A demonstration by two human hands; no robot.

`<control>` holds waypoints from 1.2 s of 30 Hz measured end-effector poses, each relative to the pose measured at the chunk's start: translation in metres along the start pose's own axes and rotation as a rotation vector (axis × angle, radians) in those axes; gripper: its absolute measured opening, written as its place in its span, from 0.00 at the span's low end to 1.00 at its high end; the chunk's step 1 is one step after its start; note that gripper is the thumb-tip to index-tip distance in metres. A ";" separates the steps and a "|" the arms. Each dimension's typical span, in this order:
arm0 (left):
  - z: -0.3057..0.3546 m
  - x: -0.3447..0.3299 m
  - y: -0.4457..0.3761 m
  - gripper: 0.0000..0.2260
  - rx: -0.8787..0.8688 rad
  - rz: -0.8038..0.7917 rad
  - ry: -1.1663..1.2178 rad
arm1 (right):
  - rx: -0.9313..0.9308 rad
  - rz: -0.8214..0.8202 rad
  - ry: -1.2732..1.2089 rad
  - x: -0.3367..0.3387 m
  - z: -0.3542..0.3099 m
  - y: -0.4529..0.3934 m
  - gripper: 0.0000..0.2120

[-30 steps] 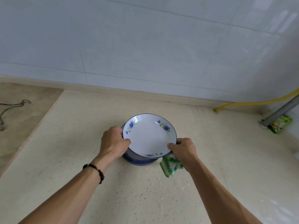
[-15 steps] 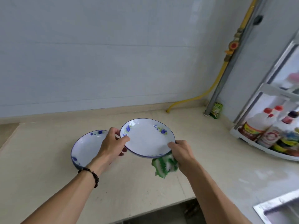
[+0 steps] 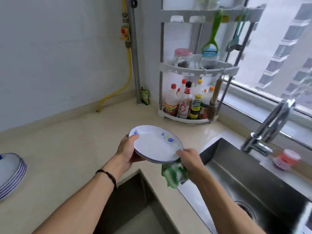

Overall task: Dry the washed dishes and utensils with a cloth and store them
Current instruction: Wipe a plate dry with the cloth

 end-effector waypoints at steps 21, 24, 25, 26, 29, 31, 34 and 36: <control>-0.005 -0.229 0.028 0.12 -0.131 -0.236 -0.731 | -0.311 -0.025 -0.474 0.128 0.095 -0.028 0.07; -0.007 -0.229 0.030 0.12 -0.166 -0.241 -0.753 | -0.314 -0.016 -0.465 0.129 0.096 -0.028 0.07; -0.008 -0.228 0.031 0.12 -0.178 -0.234 -0.750 | -0.310 -0.011 -0.470 0.130 0.096 -0.028 0.07; -0.009 -0.226 0.031 0.13 -0.186 -0.228 -0.736 | -0.298 -0.008 -0.476 0.132 0.097 -0.028 0.08; -0.008 -0.218 0.031 0.14 -0.199 -0.222 -0.684 | -0.247 0.089 -0.441 0.139 0.098 -0.029 0.11; -0.006 -0.212 0.031 0.15 -0.213 -0.235 -0.689 | -0.190 0.261 -0.352 0.146 0.098 -0.026 0.07; -0.004 -0.207 0.035 0.14 -0.246 -0.272 -0.716 | -0.044 0.494 -0.360 0.154 0.092 -0.018 0.04; -0.004 -0.204 0.038 0.13 -0.256 -0.299 -0.721 | 0.101 0.533 -0.435 0.152 0.076 -0.011 0.08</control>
Point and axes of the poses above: each hand's wrist, its own y-axis away from the middle knuckle, its own x-axis out of the back of the hand, z = x × y, the point moved 1 cm from there along -y, towards the middle knuckle, and after that the axes turned 8 degrees about -x, right-handed, at the moved point
